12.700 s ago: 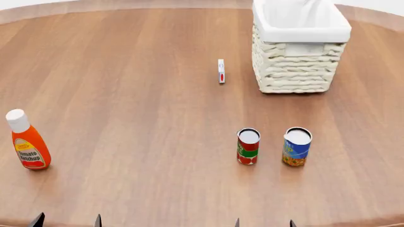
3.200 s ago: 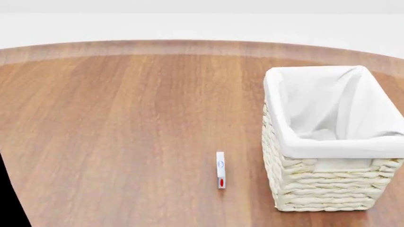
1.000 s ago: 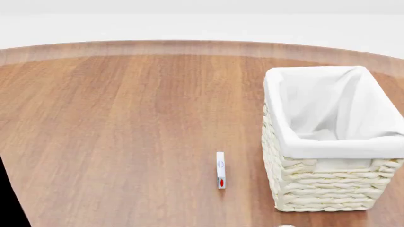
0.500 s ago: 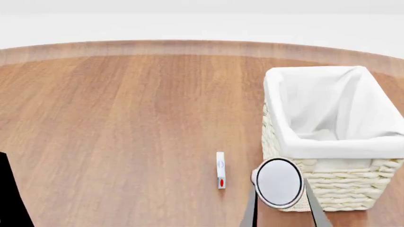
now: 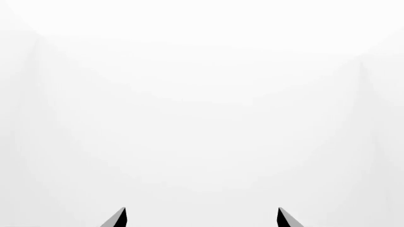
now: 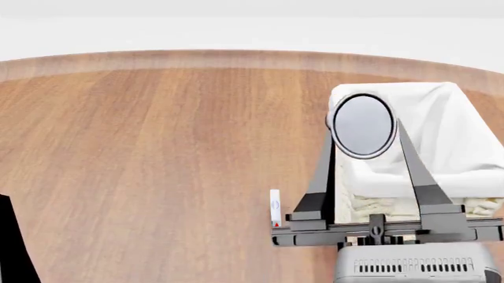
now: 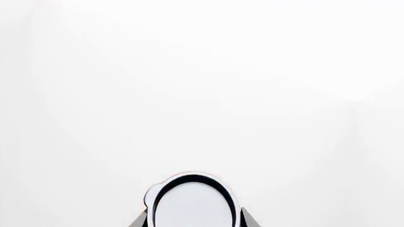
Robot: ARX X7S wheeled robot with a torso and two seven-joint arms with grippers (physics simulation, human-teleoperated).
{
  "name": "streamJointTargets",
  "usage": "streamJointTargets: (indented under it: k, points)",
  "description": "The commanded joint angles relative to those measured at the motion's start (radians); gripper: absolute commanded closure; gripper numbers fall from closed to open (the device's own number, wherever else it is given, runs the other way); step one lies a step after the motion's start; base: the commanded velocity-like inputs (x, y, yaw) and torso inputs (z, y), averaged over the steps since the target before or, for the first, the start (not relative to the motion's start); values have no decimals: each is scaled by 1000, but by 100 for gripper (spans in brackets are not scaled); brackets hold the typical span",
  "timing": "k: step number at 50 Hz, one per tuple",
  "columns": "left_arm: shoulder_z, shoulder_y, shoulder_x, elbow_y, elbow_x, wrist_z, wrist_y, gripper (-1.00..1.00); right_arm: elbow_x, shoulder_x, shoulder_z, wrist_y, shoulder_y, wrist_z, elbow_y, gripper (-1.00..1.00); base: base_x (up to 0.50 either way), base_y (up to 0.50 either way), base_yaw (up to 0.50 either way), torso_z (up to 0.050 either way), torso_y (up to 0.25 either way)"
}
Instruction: Pick up the tomato sauce, and put it in the basket.
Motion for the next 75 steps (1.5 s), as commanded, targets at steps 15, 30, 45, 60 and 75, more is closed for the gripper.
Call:
streamJointTargets:
  k: [15,30,45,60,75]
  points:
    - [-7,25,-11,5,4,-13,17,-100,10,13,49,59,270,-48,118,100,0,0,0,0,0]
    - [-7,28,-18,27,4,-20,13,-100,66,-31,32,-53,523,-124,656,100,0,0,0,0,1]
    - [-36,75,-47,98,6,-39,9,-100,71,-191,-18,-290,1000,-289,1712,100,0,0,0,0,0]
    - [-96,126,-73,113,-7,-61,36,-100,52,-211,57,164,1121,-410,1712,100,0,0,0,0,1]
    - [-121,149,-80,90,-12,-69,61,-100,60,-191,176,347,1120,-380,1712,100,0,0,0,0,0]
